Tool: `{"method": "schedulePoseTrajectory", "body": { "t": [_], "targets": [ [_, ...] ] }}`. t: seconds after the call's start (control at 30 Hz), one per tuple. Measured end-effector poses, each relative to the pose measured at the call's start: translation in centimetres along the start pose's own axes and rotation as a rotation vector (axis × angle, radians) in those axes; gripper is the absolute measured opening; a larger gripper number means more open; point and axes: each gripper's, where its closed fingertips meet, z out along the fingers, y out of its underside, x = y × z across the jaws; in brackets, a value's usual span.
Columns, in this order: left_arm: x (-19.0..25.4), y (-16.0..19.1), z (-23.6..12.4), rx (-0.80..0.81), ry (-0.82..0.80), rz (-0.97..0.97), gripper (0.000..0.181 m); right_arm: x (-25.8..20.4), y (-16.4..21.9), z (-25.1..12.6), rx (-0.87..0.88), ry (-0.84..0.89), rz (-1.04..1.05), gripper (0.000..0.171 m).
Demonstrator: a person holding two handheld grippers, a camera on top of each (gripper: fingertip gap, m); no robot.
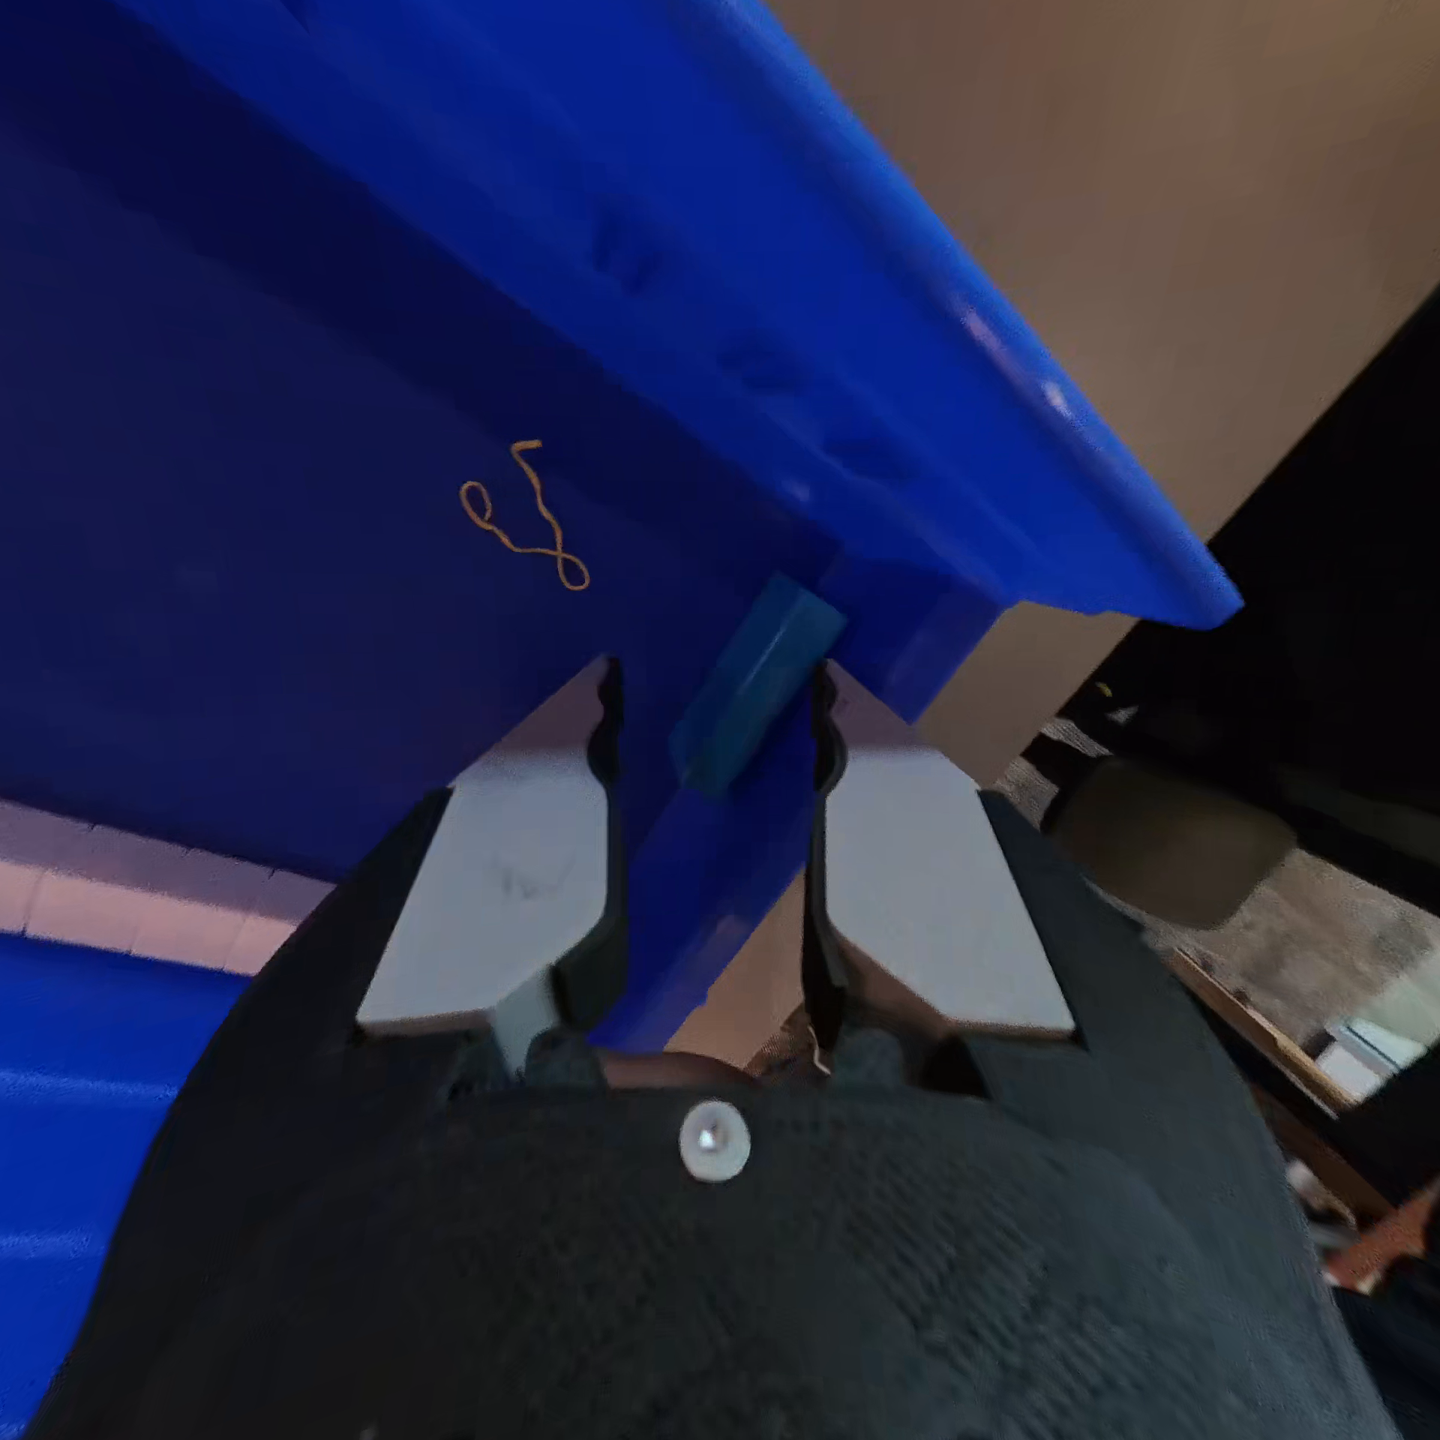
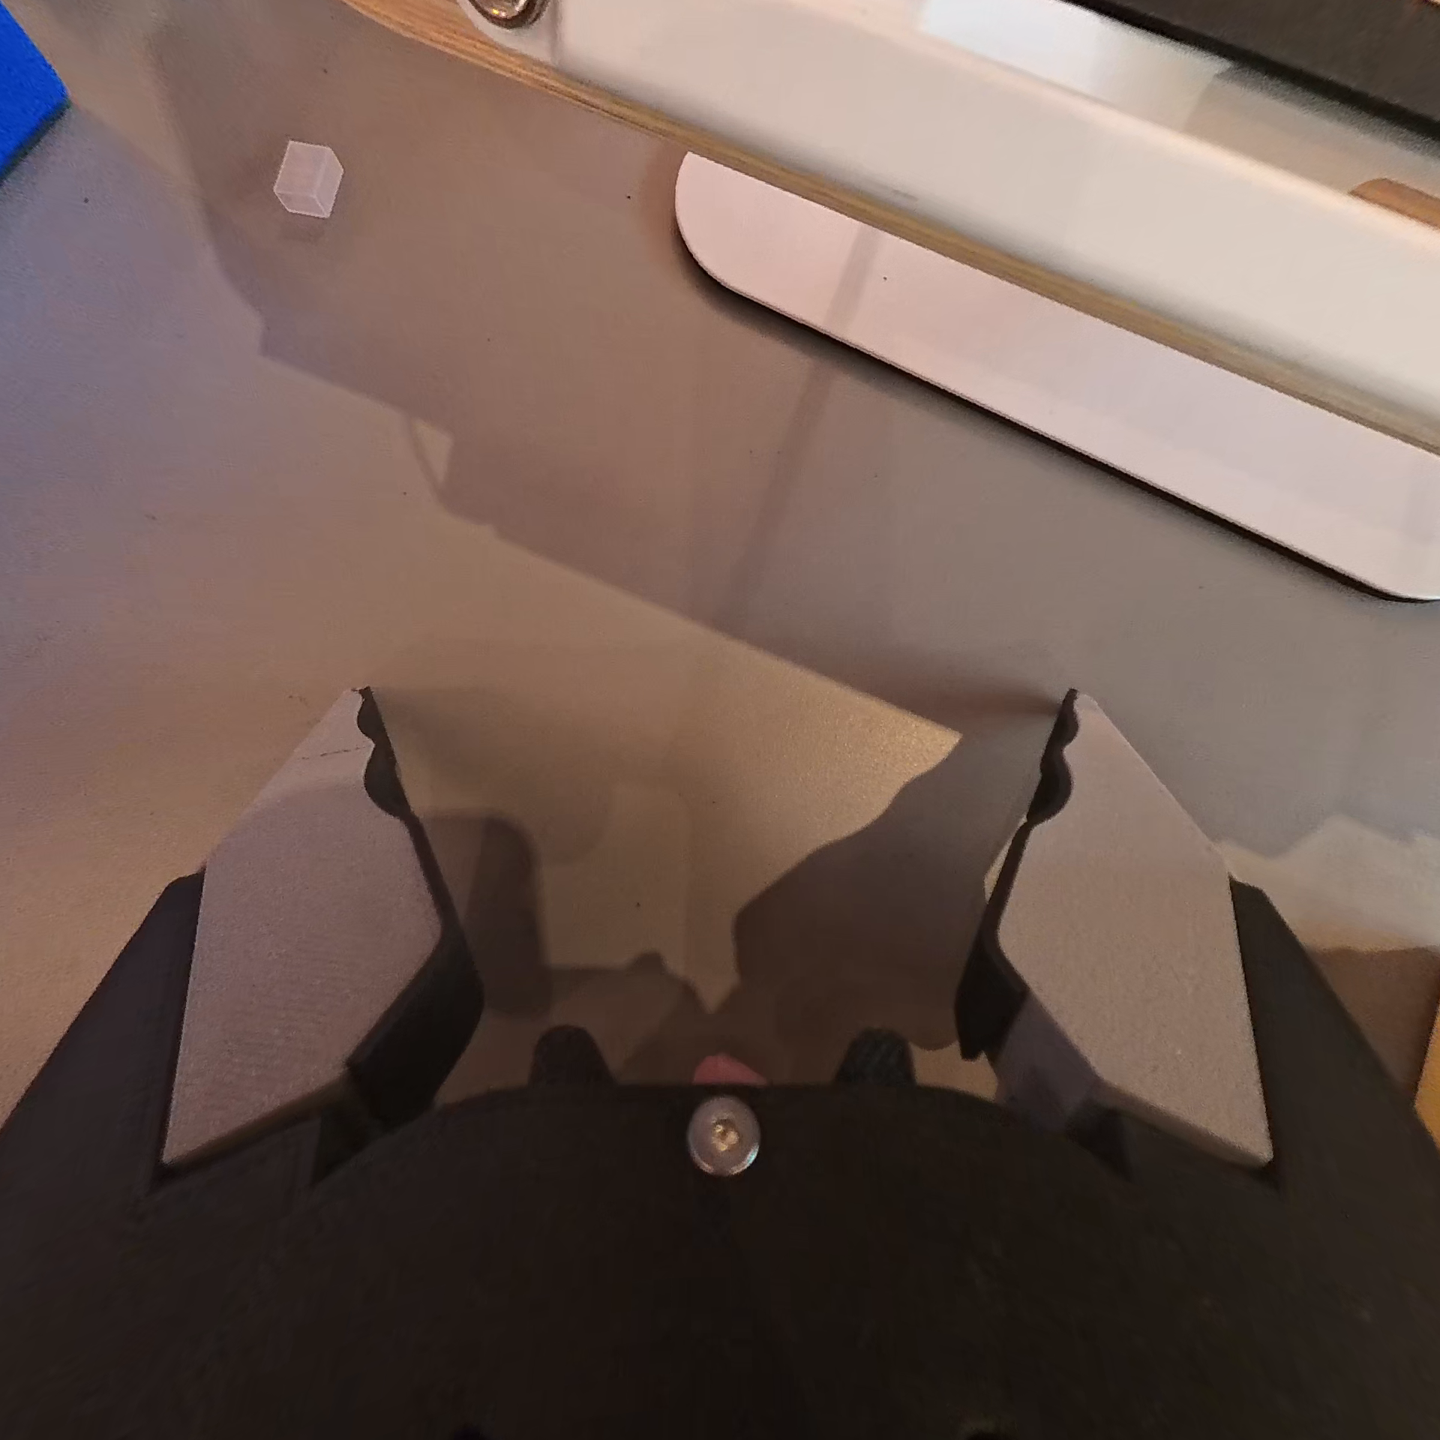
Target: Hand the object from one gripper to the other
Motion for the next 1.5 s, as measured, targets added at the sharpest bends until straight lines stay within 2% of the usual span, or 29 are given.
{"method": "schedulePoseTrajectory", "body": {
  "t": [0.13, 0.2, 0.23, 0.3, 0.33, 0.47, 0.57, 0.63, 0.67, 0.7, 0.77, 0.87, 0.93, 1.07, 1.13, 1.2, 1.27, 1.3, 1.37, 1.47, 1.5],
  "targets": [
    [-1.3, 0.3, 0.2, -0.099, 0.005, -0.019, 0.072, 0.0, 0.0, 0.1, -0.001, -0.001, -0.001, 0.157],
    [-2.8, 0.2, -0.4, -0.117, -0.075, -0.002, 0.081, 0.0, 0.0, 0.1, -0.001, -0.001, -0.001, 0.157],
    [-3.7, -0.3, -1.1, -0.086, -0.123, -0.005, 0.068, 0.0, 0.0, 0.1, -0.001, -0.001, -0.001, 0.157],
    [-6.3, -0.7, -2.7, -0.043, -0.266, -0.006, 0.063, 0.0, -0.1, 0.1, -0.001, -0.001, -0.001, 0.157],
    [-6.9, -0.8, -3.2, -0.023, -0.288, -0.023, 0.060, 0.0, -0.1, 0.1, -0.001, -0.001, -0.001, 0.157],
    [-4.1, -0.7, -2.6, 0.007, -0.147, 0.007, 0.055, 0.0, -0.1, 0.1, -0.001, -0.001, -0.001, 0.157],
    [-2.6, -0.5, -0.6, -0.029, -0.132, 0.101, 0.061, 0.0, -0.1, 0.1, -0.001, -0.002, -0.001, 0.157],
    [-2.6, 0.0, 1.2, -0.091, -0.134, 0.115, 0.055, 0.0, -0.1, 0.1, 0.000, -0.002, -0.001, 0.157],
    [-3.5, -0.2, 1.4, -0.091, -0.209, 0.148, 0.038, 0.0, -0.1, 0.1, 0.000, -0.003, -0.001, 0.157],
    [-4.2, -0.1, 1.3, -0.107, -0.267, 0.190, 0.031, 0.0, -0.1, 0.1, 0.001, -0.004, -0.001, 0.157],
    [-4.5, 0.0, 1.1, -0.136, -0.289, 0.225, 0.031, 0.0, -0.1, 0.0, 0.003, -0.007, 0.000, 0.157],
    [-6.7, 0.6, -0.3, -0.187, -0.459, 0.300, 0.030, 0.0, -0.1, 0.0, 0.002, -0.006, 0.000, 0.157],
    [-7.6, -0.3, -2.5, -0.090, -0.561, 0.287, 0.030, -0.1, -0.1, 0.0, 0.000, -0.010, -0.006, 0.157],
    [-9.6, -3.2, -11.9, 0.264, -0.937, 0.221, 0.029, -2.5, -0.6, -0.7, 0.047, -0.167, -0.057, 0.154],
    [-8.5, -4.7, -16.5, 0.472, -1.079, 0.182, 0.029, -4.4, -1.3, -1.8, 0.101, -0.300, -0.059, 0.131],
    [-5.9, -6.4, -19.6, 0.668, -1.123, 0.158, 0.029, -6.2, -2.6, -3.7, 0.181, -0.446, -0.045, 0.111],
    [-2.0, -8.6, -20.8, 0.860, -1.064, 0.152, 0.030, -7.4, -3.8, -6.2, 0.286, -0.565, -0.066, 0.109],
    [0.3, -9.8, -20.6, 0.949, -0.995, 0.159, 0.030, -7.5, -4.6, -7.4, 0.347, -0.587, -0.076, 0.094],
    [5.0, -12.3, -19.6, 1.106, -0.858, 0.217, 0.029, -8.0, -5.5, -10.0, 0.461, -0.652, -0.132, 0.041],
    [11.6, -15.9, -17.9, 1.310, -0.660, 0.315, 0.029, -8.2, -6.0, -12.7, 0.577, -0.663, -0.273, 0.043],
    [13.4, -17.0, -17.4, 1.372, -0.579, 0.327, 0.029, -7.9, -6.2, -12.9, 0.608, -0.634, -0.299, 0.078]
  ]
}}
